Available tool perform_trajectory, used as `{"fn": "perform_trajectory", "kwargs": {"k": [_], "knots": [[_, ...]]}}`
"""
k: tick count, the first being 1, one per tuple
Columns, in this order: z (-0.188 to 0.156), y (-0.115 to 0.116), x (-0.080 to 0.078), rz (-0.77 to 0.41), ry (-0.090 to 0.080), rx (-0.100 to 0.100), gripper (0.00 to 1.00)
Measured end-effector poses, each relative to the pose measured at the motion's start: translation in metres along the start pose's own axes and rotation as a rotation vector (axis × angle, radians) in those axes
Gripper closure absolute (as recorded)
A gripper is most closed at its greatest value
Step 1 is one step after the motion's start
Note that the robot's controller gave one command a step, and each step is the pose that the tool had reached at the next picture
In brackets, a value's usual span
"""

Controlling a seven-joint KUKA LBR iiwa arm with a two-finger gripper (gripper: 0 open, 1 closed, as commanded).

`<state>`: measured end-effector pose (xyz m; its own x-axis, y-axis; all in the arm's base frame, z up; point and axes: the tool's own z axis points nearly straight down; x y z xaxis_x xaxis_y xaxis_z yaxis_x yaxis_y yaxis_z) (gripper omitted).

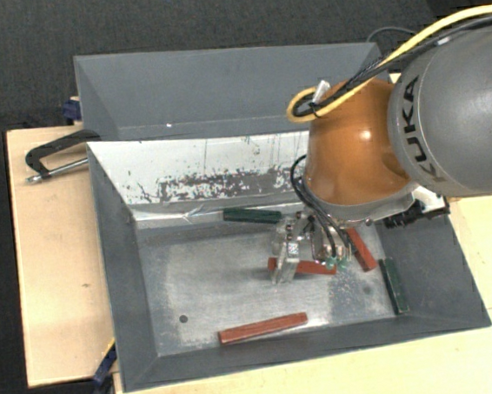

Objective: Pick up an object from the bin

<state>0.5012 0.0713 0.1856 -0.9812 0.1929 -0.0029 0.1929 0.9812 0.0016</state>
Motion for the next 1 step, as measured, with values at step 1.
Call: {"fn": "perform_trajectory", "kwargs": {"k": [1], "knots": [[-0.0449,-0.0038,0.0038,0.005,0.006,0.002,1.00]]}}
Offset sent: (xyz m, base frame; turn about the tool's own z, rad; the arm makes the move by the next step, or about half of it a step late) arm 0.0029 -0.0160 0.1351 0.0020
